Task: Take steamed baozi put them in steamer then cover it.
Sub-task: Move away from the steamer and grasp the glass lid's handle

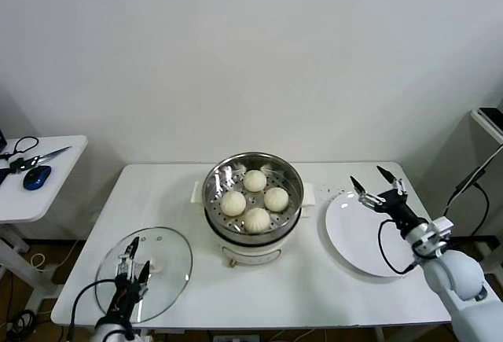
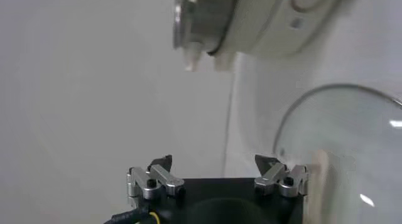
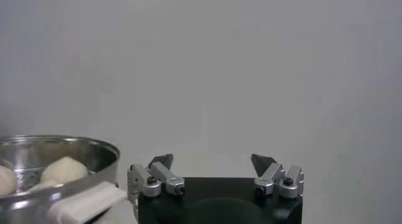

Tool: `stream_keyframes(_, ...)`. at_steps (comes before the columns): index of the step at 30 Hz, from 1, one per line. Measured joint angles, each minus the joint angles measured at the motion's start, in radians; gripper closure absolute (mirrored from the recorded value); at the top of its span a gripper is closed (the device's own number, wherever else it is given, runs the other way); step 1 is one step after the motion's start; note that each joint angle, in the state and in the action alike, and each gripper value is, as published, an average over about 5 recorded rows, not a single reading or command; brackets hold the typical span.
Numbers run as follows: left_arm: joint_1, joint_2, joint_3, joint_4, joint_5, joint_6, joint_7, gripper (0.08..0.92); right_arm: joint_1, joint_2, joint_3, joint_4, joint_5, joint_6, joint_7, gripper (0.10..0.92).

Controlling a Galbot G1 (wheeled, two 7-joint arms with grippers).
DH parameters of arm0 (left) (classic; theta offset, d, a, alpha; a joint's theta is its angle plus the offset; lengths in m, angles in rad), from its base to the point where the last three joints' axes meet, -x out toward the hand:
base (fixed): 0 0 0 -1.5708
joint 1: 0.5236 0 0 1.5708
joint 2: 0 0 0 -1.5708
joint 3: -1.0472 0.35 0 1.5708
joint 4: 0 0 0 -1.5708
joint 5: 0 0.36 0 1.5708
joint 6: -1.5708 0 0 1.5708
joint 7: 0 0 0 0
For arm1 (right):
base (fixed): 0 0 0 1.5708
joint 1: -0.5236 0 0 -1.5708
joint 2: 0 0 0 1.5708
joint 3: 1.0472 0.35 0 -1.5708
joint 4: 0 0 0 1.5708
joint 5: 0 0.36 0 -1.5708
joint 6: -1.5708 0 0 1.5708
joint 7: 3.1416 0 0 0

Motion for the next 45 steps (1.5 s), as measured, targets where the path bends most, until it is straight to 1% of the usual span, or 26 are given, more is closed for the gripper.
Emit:
stream_keyframes(5,0.001,-0.018,0.005,0.044,0.062,-0.002,-0.034,0.177,-0.036,0.035,0.04,-0.01,-0.024,0.004,0.0,0.203)
stream_keyframes(11,-0.028,-0.031,0.003,0.115,0.113,-0.009,-0.063,0.177,-0.066,0.056,0.072,-0.024,-0.045,0.012,-0.003,0.203)
stream_keyframes(27,-0.193,-0.029,-0.021,0.326,0.193,-0.03,-0.135,0.177,-0.094,0.084,0.101,-0.05,-0.099,0.02,-0.013,0.203)
stream_keyframes(36,-0.258,-0.025,-0.021,0.403,0.175,-0.044,-0.181,0.179,-0.097,0.103,0.108,-0.068,-0.126,0.026,-0.023,0.203)
stream_keyframes(39,-0.27,-0.025,-0.019,0.418,0.159,-0.053,-0.193,0.225,-0.097,0.112,0.107,-0.076,-0.137,0.029,-0.027,0.203)
stream_keyframes(45,-0.28,-0.022,-0.021,0.44,0.13,-0.072,-0.207,0.398,-0.094,0.123,0.105,-0.088,-0.152,0.034,-0.033,0.203)
